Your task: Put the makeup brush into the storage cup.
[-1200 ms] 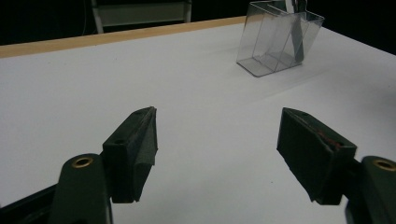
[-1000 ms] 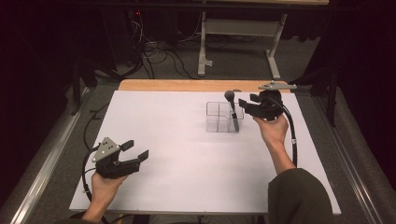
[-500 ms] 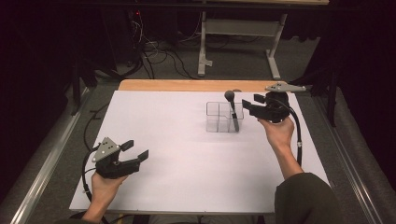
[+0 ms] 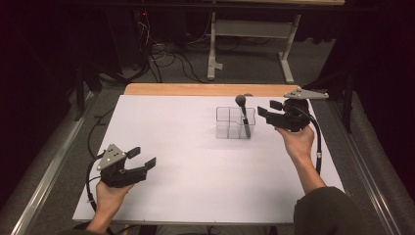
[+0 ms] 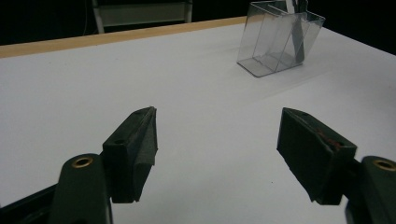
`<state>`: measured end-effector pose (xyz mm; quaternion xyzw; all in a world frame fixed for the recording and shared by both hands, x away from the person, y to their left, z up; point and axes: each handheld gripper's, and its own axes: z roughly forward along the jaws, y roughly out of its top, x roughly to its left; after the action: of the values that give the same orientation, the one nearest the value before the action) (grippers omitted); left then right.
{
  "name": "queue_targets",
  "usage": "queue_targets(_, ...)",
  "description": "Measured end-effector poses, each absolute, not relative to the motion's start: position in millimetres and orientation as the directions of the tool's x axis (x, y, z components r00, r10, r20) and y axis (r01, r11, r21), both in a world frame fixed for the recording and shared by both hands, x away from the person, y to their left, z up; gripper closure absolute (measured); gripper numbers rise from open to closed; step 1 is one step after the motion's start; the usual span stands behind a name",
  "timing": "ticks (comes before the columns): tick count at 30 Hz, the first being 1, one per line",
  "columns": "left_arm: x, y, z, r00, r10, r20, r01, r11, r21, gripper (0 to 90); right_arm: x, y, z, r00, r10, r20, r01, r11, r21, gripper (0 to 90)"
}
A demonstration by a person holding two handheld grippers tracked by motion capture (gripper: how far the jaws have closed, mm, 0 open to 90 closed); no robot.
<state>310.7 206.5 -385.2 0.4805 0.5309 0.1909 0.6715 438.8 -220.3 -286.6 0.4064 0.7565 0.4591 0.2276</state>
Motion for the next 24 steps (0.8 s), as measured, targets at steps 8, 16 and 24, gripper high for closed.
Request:
queue_targets(8, 310.7, 206.7, -385.2, 0.362, 0.767, -0.53, 0.253, 0.466, 0.848, 28.8, 431.6, -227.6, -286.1, -0.566, 0.823, 0.04, 0.41, 0.239, 0.88, 46.5)
queue_targets(16, 310.7, 206.7, -385.2, 0.362, 0.767, -0.53, 0.253, 0.467, 0.847, 28.8, 426.8, -236.1, -287.1, -0.571, 0.82, 0.041, 0.404, 0.237, 0.883, 46.2)
queue_targets(24, 310.8, 206.5, -385.3, 0.362, 0.767, -0.53, 0.253, 0.467, 0.847, 28.8, 420.1, -245.3, -286.8, -0.57, 0.82, 0.052, 0.404, 0.224, 0.887, 45.8)
